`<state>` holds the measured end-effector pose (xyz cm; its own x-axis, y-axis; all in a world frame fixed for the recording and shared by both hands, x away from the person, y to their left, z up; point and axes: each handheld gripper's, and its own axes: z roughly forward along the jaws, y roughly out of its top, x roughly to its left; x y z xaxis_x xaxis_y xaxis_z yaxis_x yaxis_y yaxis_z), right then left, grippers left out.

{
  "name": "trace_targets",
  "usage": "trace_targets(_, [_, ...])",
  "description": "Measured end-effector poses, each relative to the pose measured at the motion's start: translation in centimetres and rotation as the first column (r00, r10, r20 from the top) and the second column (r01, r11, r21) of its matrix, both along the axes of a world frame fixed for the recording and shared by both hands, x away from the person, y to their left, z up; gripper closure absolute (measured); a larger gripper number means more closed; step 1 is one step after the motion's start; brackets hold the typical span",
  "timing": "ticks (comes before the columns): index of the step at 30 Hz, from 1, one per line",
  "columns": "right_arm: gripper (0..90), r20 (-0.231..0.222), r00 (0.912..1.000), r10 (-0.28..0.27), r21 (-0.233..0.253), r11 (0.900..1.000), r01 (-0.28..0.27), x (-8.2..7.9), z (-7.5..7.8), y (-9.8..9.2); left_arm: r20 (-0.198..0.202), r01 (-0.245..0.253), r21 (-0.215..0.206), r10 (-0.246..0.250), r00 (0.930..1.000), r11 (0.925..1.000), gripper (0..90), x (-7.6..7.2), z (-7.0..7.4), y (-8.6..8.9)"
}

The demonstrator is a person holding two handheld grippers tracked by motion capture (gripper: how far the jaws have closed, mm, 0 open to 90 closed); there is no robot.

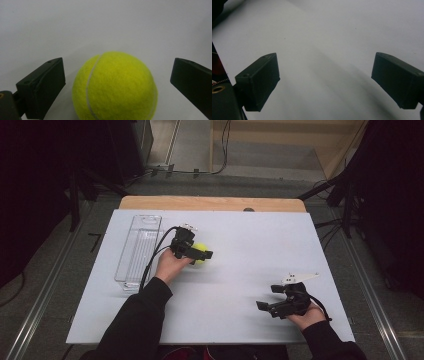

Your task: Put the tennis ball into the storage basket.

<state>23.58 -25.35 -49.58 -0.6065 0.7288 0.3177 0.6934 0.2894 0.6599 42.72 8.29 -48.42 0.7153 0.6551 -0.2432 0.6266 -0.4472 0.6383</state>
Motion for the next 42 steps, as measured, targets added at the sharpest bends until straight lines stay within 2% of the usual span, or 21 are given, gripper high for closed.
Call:
trace_targets(4, [6.2, 0.000, 1.0000, -0.001, 0.000, 1.000, 0.001, -0.01, 0.00, 0.00, -0.013, -0.009, 0.020, 0.009, 0.9999, 0.9998, 0.3, 0.05, -0.45, 0.04])
trace_targets(6, [6.2, 0.000, 1.0000, 0.000, 0.000, 1.000, 0.000, -0.01, 0.00, 0.00, -0.005, -0.023, 0.027, 0.023, 0.9997, 0.9994, 5.1, -0.02, -0.60, 0.07])
trace_targets(12, [6.2, 0.001, 1.0000, -0.001, 0.000, 1.000, 0.001, 0.01, 0.01, -0.03, -0.010, -0.025, 0.026, 0.026, 0.9996, 0.9993, 5.8, -0.02, -0.92, 0.08])
trace_targets(17, [6.2, -0.001, 1.0000, -0.004, 0.000, 1.000, 0.004, 0.00, 0.03, -0.07, 0.001, -0.019, 0.045, 0.019, 0.9998, 0.9988, 18.7, -0.21, -1.07, 0.07])
trace_targets(18, [6.2, 0.001, 1.0000, -0.002, -0.001, 1.000, 0.002, 0.00, 0.03, -0.09, -0.005, -0.015, 0.020, 0.015, 0.9999, 0.9997, 22.1, -0.29, -1.10, 0.14])
trace_targets(19, [6.2, 0.001, 1.0000, -0.002, -0.001, 1.000, 0.002, 0.00, 0.03, -0.09, -0.003, -0.018, 0.021, 0.018, 0.9998, 0.9996, 24.1, -0.32, -1.08, 0.10])
trace_targets(22, [6.2, 0.002, 1.0000, -0.002, -0.001, 1.000, 0.002, 0.00, 0.04, -0.11, 0.008, -0.014, 0.030, 0.013, 0.9999, 0.9995, 24.7, -0.42, -1.06, -0.01])
trace_targets(42, [6.2, 0.004, 1.0000, -0.002, -0.002, 1.000, 0.002, -0.01, 0.07, -0.12, 0.020, -0.010, 0.058, 0.008, 0.9998, 0.9983, 25.6, -0.62, -0.79, -0.29])
